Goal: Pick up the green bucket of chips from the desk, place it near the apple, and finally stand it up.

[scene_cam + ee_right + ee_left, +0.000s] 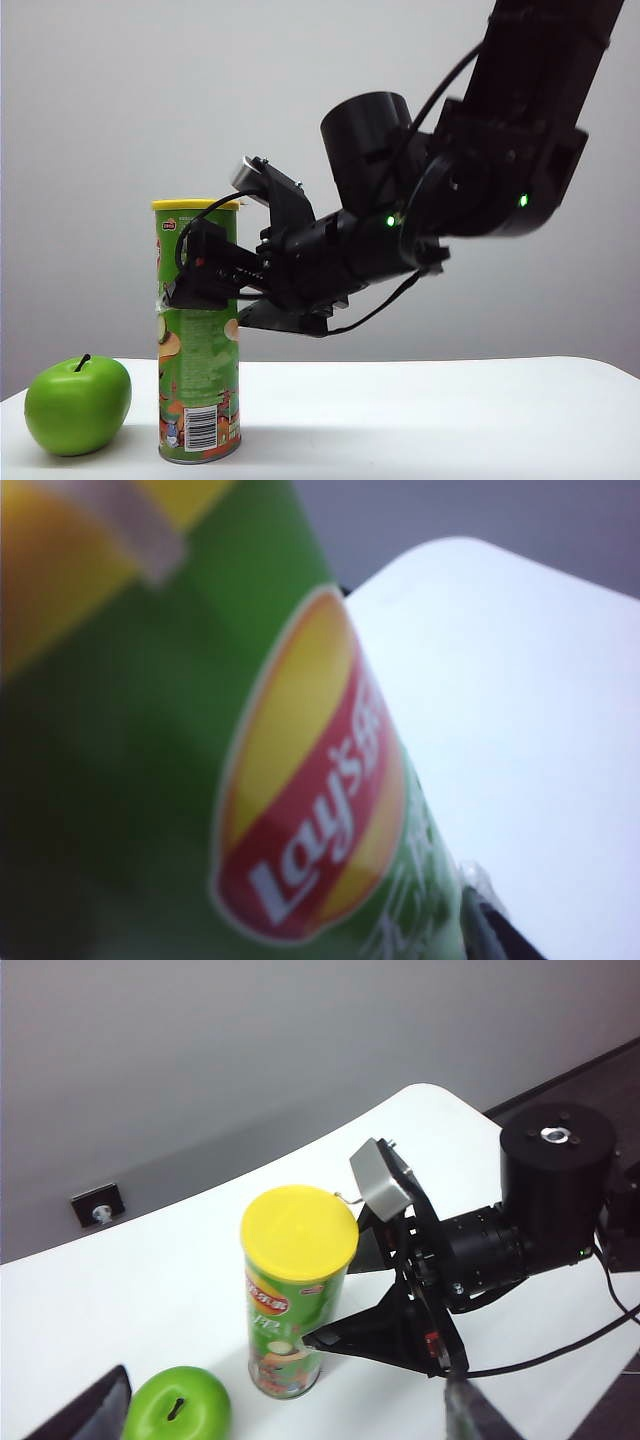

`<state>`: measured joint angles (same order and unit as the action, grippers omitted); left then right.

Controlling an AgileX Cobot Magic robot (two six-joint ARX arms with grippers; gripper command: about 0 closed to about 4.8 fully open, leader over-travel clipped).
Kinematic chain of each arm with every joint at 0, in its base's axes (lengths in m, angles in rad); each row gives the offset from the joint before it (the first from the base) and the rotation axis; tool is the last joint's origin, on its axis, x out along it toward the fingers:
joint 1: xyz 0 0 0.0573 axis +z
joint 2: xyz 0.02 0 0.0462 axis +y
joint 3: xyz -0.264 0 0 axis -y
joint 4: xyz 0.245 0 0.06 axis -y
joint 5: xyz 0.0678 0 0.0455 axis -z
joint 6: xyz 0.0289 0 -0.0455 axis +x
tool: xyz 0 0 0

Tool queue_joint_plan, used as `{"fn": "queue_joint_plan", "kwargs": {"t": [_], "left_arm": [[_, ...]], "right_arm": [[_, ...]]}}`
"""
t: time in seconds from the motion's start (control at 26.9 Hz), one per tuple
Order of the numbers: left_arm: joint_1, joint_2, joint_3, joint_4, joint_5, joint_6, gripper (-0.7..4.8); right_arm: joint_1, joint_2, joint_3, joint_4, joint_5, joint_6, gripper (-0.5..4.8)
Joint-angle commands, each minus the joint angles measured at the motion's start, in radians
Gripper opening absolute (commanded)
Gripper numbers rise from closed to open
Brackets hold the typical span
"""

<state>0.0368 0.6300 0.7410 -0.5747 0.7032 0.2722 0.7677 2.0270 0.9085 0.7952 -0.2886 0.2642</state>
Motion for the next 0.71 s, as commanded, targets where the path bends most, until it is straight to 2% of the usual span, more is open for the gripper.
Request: {"fn": "queue_joint_plan", "kwargs": {"t": [0.04, 0.19, 0.26, 0.3, 0.45, 0.71], "left_arm": [[0.0, -0.002, 0.002, 0.014, 0.02, -0.018, 4.04], [0.0, -0.002, 0.002, 0.015, 0.027, -0.018, 4.04], [0.0, -0.002, 0.002, 0.014, 0.026, -0.019, 4.04], [0.0, -0.002, 0.002, 0.014, 0.026, -0.019, 4.04], [0.0, -0.001, 0.002, 0.013, 0.026, -0.02, 4.04], [0.0, -0.005, 0.002, 0.005, 0.0, -0.026, 3.93]], "right_arm": [[-0.014, -0.05, 0.003, -0.089, -0.004, -0.022, 4.79], [-0.035, -0.122, 0.003, -0.25, -0.013, -0.032, 4.79], [-0.047, -0.195, 0.003, -0.478, -0.052, -0.037, 4.79], [-0.055, -0.22, 0.002, -0.542, -0.059, -0.037, 4.79], [-0.055, -0.294, 0.002, -0.688, -0.153, -0.036, 4.79], [-0.058, -0.537, 0.002, -0.891, -0.149, -0.058, 4.79]]}}
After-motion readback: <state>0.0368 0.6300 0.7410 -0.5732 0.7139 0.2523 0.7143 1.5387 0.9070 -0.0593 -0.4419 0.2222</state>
